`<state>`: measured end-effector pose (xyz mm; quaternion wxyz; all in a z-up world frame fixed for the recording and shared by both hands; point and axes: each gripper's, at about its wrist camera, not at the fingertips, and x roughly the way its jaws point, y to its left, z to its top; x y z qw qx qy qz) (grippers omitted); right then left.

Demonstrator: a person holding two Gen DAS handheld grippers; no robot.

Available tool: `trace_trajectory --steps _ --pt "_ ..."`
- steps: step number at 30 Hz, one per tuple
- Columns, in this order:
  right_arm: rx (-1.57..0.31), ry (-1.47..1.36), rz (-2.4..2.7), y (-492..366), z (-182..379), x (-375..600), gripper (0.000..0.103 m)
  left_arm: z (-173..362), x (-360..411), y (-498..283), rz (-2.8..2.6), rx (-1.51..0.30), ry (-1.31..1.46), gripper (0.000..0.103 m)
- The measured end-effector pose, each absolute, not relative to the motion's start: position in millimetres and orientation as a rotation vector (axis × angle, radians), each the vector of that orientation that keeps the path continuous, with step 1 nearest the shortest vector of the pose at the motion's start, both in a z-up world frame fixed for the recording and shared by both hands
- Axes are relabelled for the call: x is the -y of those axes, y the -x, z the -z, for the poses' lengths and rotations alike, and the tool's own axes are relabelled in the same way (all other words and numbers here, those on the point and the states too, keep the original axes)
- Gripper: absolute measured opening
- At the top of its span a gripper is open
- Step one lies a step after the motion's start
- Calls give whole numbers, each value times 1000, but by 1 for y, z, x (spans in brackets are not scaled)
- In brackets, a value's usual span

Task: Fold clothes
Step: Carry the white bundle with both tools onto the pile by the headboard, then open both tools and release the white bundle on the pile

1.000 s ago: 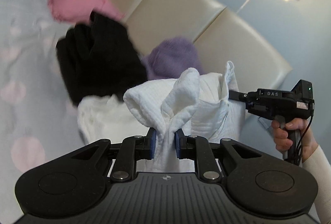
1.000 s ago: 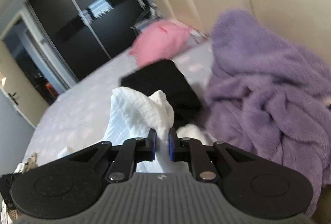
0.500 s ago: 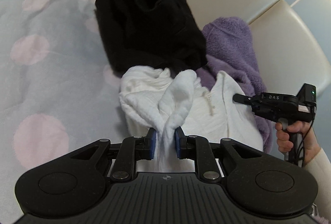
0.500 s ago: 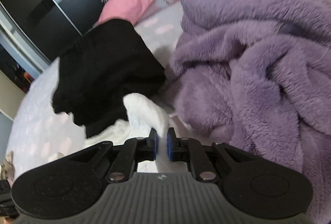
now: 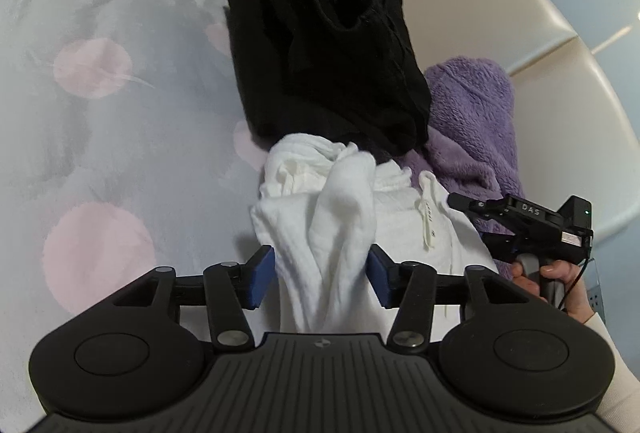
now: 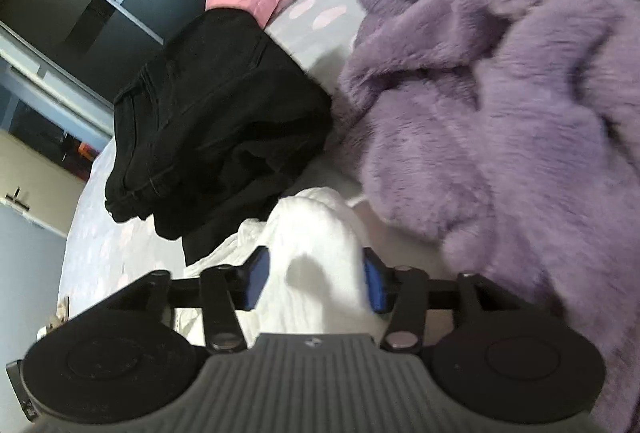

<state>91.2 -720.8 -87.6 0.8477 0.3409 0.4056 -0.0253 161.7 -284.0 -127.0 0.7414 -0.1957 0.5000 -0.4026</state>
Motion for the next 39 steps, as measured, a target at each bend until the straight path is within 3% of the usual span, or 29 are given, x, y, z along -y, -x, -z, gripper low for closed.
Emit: trace_trajectory --steps 3,4,5,6,8,11,15,22,25,28,29,31,33,37,39 --pt "-907 -668 38 -110 95 709 55 131 290 -169 859 -1120 427 48" --pt "-912 -643 41 -113 96 704 49 133 293 -170 856 -1124 427 48" --pt "-911 -620 38 -113 95 700 36 134 296 -172 854 -1128 426 47" --pt "-906 -599 32 -112 93 697 29 135 298 -172 857 -1129 425 36" --pt "-882 -554 25 -106 86 692 23 134 301 -171 860 -1117 417 29" --pt "-805 -527 37 -86 70 690 20 122 296 -160 901 -1024 410 23" --pt "-661 -525 50 -51 46 689 20 102 291 -146 977 -890 426 22" --pt "-678 -526 101 -70 60 691 20 119 314 -166 899 -962 356 22" --pt "-728 -534 136 -82 78 692 23 126 316 -173 878 -1004 355 25" --pt "-732 -550 172 -81 78 697 42 123 318 -174 841 -1025 332 40" --pt "-720 -537 178 -78 73 697 42 118 317 -171 836 -1010 315 46" --pt "-695 -506 192 -71 63 698 44 110 316 -164 826 -981 280 48" --pt "-650 -457 225 -56 47 695 62 102 314 -156 801 -945 240 50" --pt "-549 -381 264 -18 20 687 65 84 307 -131 729 -841 163 51" --pt "-517 -352 249 2 13 678 61 75 301 -118 732 -798 156 51"
